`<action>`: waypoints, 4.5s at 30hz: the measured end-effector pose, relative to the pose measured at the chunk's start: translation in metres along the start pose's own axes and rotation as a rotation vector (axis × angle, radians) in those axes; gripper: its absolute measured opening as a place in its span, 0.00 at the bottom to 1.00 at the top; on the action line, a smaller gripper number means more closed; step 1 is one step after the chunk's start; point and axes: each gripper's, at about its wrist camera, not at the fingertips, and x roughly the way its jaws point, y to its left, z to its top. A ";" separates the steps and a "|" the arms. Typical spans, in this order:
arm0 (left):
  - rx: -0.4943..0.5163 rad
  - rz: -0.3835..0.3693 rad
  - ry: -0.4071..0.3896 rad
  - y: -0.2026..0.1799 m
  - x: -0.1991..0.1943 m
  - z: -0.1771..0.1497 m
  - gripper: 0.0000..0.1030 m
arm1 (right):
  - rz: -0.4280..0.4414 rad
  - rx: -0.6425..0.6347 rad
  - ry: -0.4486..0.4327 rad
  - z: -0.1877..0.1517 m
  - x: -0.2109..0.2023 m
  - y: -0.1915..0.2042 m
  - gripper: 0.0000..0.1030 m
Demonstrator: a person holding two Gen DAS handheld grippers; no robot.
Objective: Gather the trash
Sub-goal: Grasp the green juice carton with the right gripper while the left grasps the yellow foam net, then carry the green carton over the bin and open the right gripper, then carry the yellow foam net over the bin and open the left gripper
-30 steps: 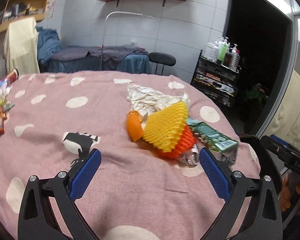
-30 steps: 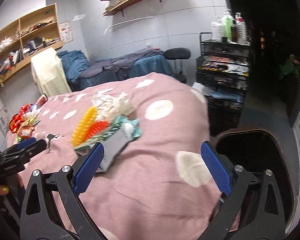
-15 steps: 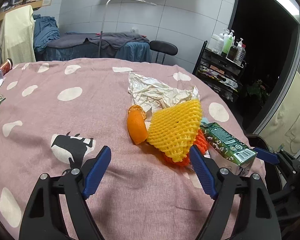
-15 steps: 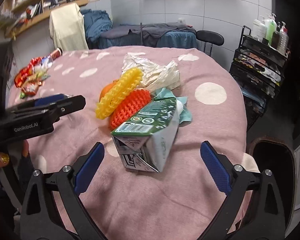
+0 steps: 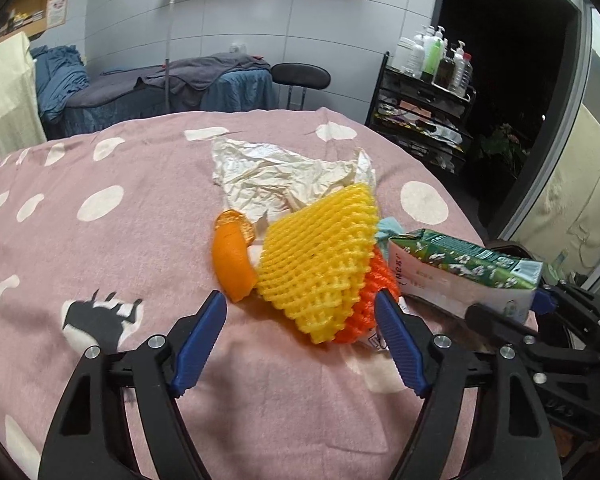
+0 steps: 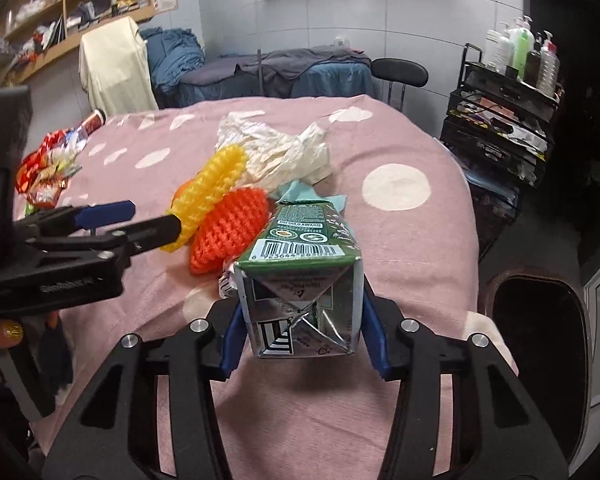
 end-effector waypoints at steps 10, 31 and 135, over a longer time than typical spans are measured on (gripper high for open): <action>0.010 -0.018 0.032 -0.007 0.014 0.004 0.18 | 0.057 0.044 -0.085 -0.006 -0.031 -0.022 0.48; -0.013 -0.048 -0.186 -0.052 -0.068 -0.008 0.16 | 0.026 0.138 -0.181 -0.034 -0.086 -0.070 0.48; 0.395 -0.339 0.150 -0.303 0.054 -0.046 0.89 | -0.579 0.709 -0.197 -0.140 -0.139 -0.283 0.90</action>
